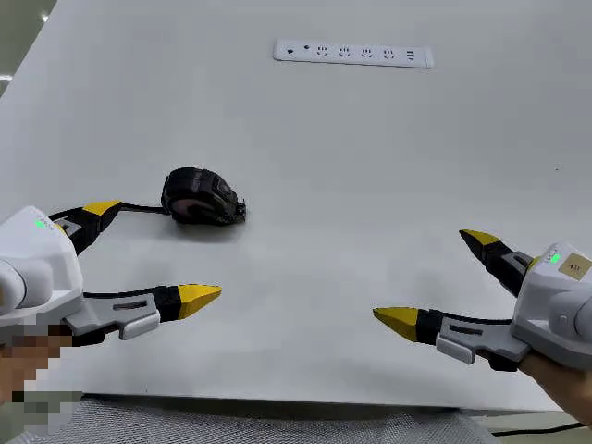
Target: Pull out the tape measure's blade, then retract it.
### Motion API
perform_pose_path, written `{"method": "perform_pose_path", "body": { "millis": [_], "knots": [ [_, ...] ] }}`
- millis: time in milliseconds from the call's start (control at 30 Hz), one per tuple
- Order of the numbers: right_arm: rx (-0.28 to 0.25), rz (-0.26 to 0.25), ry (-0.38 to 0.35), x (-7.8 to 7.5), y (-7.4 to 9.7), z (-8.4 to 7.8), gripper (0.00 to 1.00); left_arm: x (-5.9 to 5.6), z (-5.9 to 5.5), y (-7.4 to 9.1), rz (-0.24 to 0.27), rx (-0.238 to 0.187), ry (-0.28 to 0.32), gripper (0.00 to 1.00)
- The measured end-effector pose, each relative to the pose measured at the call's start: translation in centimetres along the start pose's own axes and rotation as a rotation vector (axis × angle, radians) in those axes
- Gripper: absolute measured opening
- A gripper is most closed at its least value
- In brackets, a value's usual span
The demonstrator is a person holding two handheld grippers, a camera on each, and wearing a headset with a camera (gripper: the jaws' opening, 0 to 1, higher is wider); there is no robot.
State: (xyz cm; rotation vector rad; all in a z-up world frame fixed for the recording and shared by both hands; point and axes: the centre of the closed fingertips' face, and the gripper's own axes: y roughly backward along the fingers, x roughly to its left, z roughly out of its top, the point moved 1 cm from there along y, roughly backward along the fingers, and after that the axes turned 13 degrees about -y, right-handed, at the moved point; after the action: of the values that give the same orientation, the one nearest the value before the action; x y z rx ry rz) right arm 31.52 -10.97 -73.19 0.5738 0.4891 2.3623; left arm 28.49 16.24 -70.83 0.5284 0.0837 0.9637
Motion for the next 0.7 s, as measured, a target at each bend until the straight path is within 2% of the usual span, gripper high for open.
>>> {"method": "perform_pose_path", "body": {
  "millis": [700],
  "knots": [
    [0.001, 0.006, 0.021, -0.58, -0.34, 0.99, 0.99, 0.54, 0.14, -0.18, -0.015, 0.010, -0.017, 0.99]
  ]
}}
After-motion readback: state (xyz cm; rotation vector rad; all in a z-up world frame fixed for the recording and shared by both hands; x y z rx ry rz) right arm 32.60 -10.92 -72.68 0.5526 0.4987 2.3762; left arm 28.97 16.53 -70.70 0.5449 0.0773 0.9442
